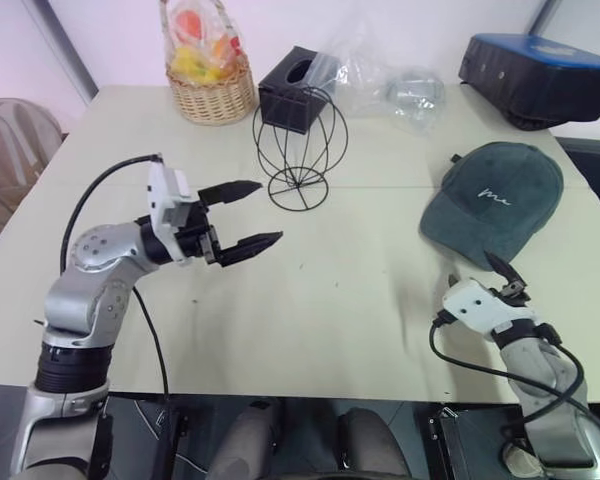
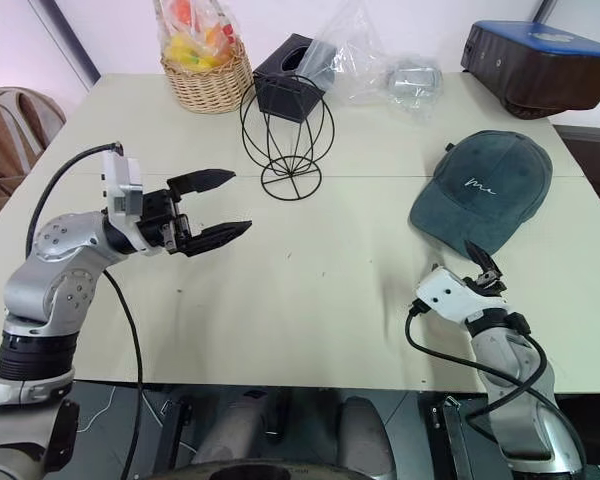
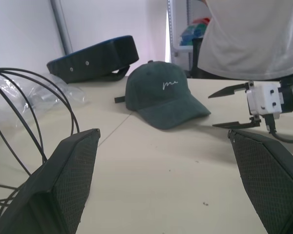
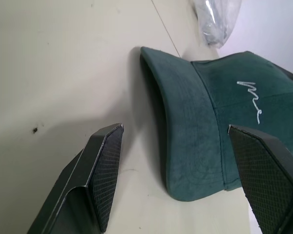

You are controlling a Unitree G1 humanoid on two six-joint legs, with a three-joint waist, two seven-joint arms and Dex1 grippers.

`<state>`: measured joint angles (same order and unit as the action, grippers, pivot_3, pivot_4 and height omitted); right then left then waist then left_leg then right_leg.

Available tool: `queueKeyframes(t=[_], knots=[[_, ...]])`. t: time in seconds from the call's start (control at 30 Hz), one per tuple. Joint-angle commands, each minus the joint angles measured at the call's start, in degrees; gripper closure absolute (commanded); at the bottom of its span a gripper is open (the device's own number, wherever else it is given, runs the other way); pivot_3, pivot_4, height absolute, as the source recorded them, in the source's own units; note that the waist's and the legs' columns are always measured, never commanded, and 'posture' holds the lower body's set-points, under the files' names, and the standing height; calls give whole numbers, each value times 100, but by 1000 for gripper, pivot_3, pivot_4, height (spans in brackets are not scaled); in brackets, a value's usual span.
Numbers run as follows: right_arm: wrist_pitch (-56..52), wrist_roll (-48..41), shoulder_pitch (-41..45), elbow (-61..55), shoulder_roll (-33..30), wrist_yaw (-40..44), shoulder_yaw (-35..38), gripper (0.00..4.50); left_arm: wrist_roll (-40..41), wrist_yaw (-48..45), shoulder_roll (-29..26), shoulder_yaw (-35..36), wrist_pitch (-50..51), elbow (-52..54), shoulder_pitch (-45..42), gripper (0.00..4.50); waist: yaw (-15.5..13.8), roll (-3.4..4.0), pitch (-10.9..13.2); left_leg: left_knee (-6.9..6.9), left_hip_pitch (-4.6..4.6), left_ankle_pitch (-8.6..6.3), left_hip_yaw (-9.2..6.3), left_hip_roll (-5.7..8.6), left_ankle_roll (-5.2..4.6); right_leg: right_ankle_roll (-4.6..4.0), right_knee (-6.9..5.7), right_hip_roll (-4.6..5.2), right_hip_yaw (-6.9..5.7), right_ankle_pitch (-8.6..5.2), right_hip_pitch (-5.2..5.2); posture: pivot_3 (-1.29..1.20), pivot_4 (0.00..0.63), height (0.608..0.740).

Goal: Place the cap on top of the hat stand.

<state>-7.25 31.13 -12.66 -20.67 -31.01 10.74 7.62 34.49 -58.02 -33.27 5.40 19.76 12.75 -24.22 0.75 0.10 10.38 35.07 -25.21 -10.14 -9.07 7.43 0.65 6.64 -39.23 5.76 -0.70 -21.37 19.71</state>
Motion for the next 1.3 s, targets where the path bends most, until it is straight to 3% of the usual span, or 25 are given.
queueKeyframes(t=[0.03, 0.63, 1.3], knots=[[-65, 161, 107, 96, 36, -210, 47, 1013, 108, 86, -86, 173, 23, 275, 52, 77, 1, 0, 0, 0, 0, 0, 0, 0, 0, 0, 0, 0, 0, 0, 0, 0, 150, 740], [-426, 514, 503, 864, 137, -987, -17, 1013, 128, 288, -132, 212, 67, 475, 183, 77, 4, 1, -1, -1, 2, 2, 3, 0, 4, 0, -6, -6, 10, 0, 4, 0, 150, 740], [-488, 404, 802, 1387, 53, -1115, -51, 1013, 131, 425, -192, 238, 62, 588, 238, 77, 4, 0, -2, -1, 16, 3, 4, -1, 4, 0, -8, -9, 13, 0, -8, 0, 150, 740]])
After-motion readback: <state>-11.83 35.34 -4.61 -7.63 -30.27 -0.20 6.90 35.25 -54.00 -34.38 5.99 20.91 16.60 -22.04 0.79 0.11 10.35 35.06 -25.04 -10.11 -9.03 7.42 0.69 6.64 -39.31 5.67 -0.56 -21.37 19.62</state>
